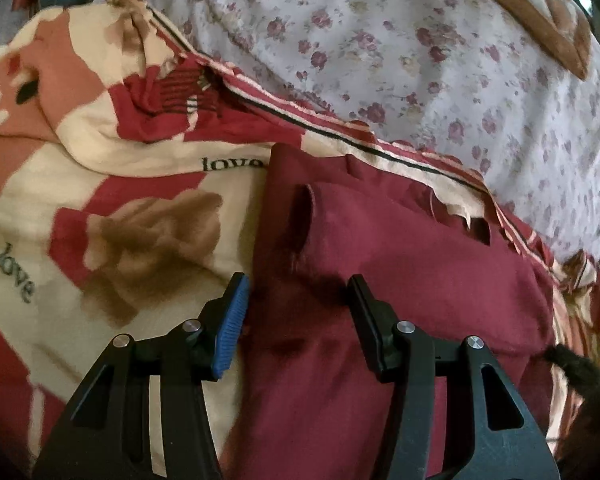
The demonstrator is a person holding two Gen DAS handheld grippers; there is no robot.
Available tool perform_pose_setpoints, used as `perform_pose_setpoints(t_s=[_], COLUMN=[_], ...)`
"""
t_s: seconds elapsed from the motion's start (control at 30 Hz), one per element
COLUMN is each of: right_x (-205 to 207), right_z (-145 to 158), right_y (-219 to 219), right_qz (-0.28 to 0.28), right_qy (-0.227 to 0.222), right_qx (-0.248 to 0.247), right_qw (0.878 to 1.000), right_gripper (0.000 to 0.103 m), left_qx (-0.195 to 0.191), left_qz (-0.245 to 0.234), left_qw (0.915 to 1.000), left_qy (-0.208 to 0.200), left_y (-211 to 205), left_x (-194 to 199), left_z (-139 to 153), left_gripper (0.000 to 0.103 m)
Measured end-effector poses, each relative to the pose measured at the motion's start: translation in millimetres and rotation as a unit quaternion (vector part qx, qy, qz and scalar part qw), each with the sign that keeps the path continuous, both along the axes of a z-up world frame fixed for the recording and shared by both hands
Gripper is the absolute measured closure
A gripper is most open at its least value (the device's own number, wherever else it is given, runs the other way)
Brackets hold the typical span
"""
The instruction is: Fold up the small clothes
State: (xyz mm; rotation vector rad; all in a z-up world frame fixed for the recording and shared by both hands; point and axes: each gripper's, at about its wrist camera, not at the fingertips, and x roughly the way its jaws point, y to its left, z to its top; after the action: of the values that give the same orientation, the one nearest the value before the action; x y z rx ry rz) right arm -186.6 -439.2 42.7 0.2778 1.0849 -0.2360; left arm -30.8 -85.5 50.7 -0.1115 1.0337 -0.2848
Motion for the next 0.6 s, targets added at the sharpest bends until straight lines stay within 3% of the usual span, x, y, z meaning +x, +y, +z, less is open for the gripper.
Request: perform_pose_setpoints(t_s=[0.2, 0.27, 0.37, 0.6], right_x=[-26, -28, -27, -34], right_z=[25, 26, 20, 15], right_y=[8, 8, 9, 28], right_qz=[-0.002, -0.008, -0.018, 0.0], right_qy=[-0.023, -0.024, -0.024, -0.016], right_qx=[0.002, 0.007, 0.026, 0.039], right_qw=[1.0, 1.0, 0.999, 0.999], right_gripper=[0.052, 0.05, 0.04, 0.039], left_qx=[0.02, 0.026, 0.03, 0.049], left_qz=[-0.016, -0.021, -0.026, -0.043], left_qw=[0.9996, 0.9993, 0.999, 0.9972], left_qy=[-0.008, -0.015, -0.02, -0.037], left_y=[5, 5, 5, 3], left_x=[-26, -34, -45, -67], left_z=[6, 8, 12, 17], left_gripper=[0.052, 0.052, 0.052, 0.052])
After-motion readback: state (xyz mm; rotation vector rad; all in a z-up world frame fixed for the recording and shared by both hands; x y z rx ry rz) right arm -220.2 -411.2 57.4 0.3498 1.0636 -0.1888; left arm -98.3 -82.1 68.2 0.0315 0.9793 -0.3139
